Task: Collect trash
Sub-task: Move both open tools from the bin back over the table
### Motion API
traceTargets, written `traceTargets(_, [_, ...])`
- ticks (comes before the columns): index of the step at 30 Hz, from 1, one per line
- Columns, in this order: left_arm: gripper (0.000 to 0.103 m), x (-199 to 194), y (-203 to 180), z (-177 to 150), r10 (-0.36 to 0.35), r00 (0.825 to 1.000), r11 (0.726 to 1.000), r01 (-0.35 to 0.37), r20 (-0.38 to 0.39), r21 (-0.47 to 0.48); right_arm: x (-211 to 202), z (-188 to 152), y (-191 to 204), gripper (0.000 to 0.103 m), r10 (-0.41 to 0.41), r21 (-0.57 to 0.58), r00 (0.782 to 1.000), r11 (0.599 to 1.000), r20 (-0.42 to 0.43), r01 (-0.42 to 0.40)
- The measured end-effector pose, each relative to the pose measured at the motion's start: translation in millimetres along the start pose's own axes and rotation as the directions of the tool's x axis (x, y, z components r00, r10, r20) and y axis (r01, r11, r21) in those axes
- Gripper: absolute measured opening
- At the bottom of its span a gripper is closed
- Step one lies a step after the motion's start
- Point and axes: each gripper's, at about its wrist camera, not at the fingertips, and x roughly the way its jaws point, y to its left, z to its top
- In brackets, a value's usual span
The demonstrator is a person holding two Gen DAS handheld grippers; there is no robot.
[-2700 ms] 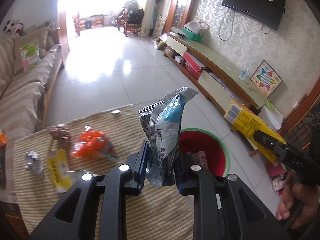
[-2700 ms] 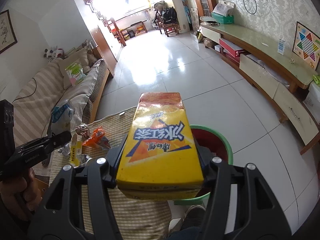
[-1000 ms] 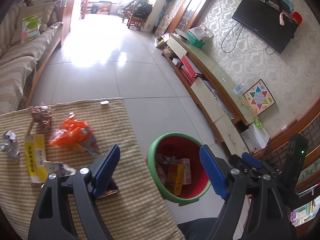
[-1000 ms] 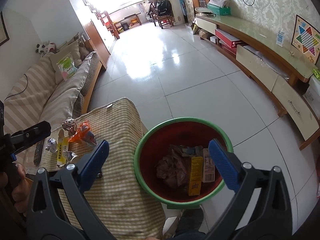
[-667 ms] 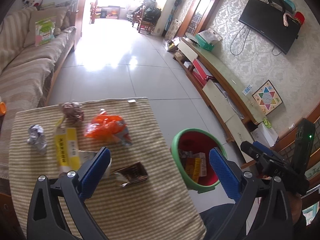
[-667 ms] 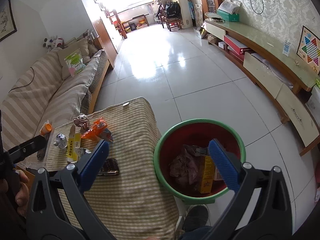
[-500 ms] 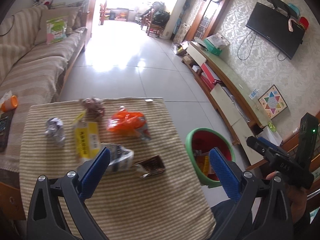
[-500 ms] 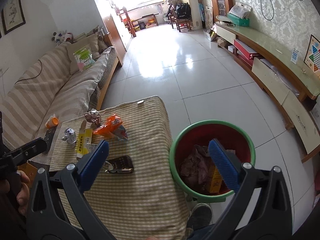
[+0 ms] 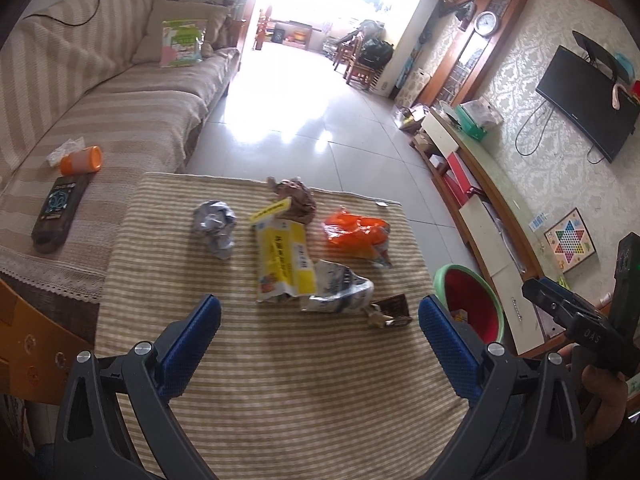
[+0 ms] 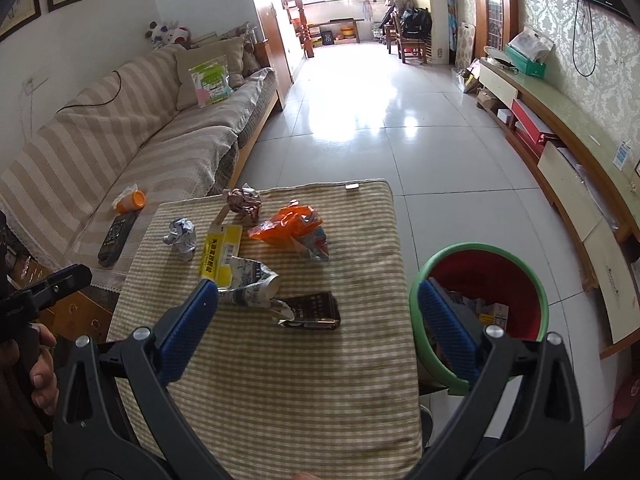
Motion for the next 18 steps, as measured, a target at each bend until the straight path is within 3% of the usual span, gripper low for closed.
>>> traceTargets(11, [0.095, -5.2, 43.6, 4.6, 0.029, 1.0, 0.999, -0.03, -0.006, -0.04, 24.4, -10.1, 57.8, 0.098, 0.048, -0.071, 0.997, 0.996, -0.059, -0.053])
traceTargets(18, [0.095, 9.6, 50.8, 4.9, 0.047, 0.999, 0.998, -0.049, -0.027, -0.051, 41.0, -14.1, 67.2, 0.098, 0.065, -0.095, 0.993, 0.993, -0.099, -0.075])
